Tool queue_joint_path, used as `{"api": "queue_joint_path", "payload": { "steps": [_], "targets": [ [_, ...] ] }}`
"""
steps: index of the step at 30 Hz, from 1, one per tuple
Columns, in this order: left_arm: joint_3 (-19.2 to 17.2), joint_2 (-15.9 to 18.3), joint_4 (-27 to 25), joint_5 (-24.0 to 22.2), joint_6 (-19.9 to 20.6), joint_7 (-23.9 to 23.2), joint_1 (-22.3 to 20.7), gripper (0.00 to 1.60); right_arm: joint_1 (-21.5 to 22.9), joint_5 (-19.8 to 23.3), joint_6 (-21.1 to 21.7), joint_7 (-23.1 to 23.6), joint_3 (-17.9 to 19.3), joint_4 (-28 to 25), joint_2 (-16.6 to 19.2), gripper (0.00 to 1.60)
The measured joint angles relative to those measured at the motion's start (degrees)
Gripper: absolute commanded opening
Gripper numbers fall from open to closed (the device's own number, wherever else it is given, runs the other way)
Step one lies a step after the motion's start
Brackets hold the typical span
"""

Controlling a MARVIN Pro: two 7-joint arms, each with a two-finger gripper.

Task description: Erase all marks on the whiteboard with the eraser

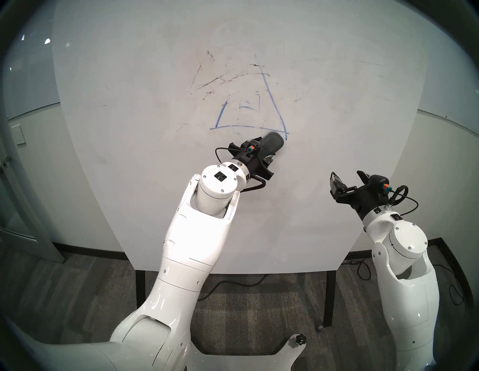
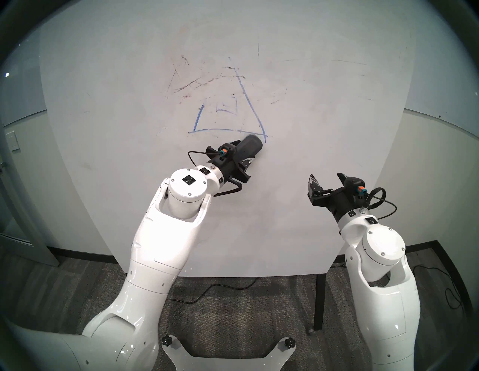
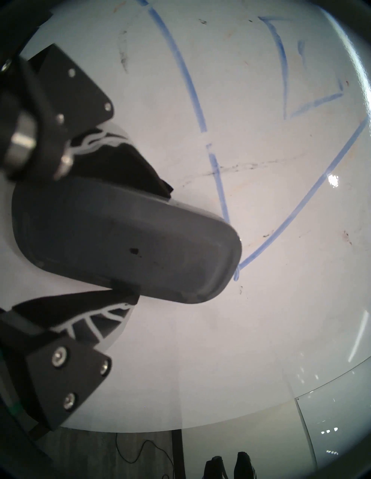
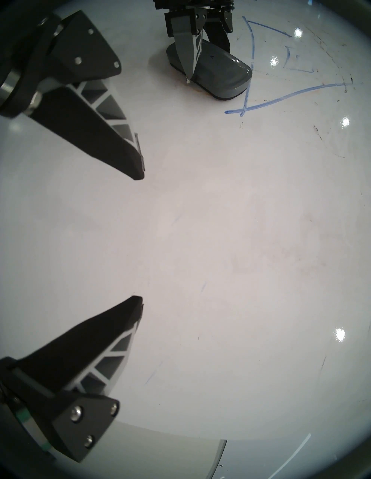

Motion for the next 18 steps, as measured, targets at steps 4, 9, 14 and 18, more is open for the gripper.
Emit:
{"api": "queue_joint_path", "payload": {
  "steps": [4,9,14,18],
  "targets": [
    [-0.1,-0.2,0.2,0.1,0.1,0.3,-0.1,0.0,0.0,0.0,0.0,0.0,0.0,0.0,0.0,1.6],
    [-0.6,-0.8,0.3,0.1,0.3,0.7,-0.1,0.0,0.0,0.0,0.0,0.0,0.0,0.0,0.0,1.6],
    [-1.3,-1.2,0.2,-0.2,0.4,0.4,-0.1,0.0,0.0,0.0,0.0,0.0,0.0,0.0,0.0,1.6],
    [-2.0,-1.3,-0.2,-0.5,0.6,-0.1,-0.1,0.0,0.0,0.0,0.0,0.0,0.0,0.0,0.0,1.6]
  ]
}}
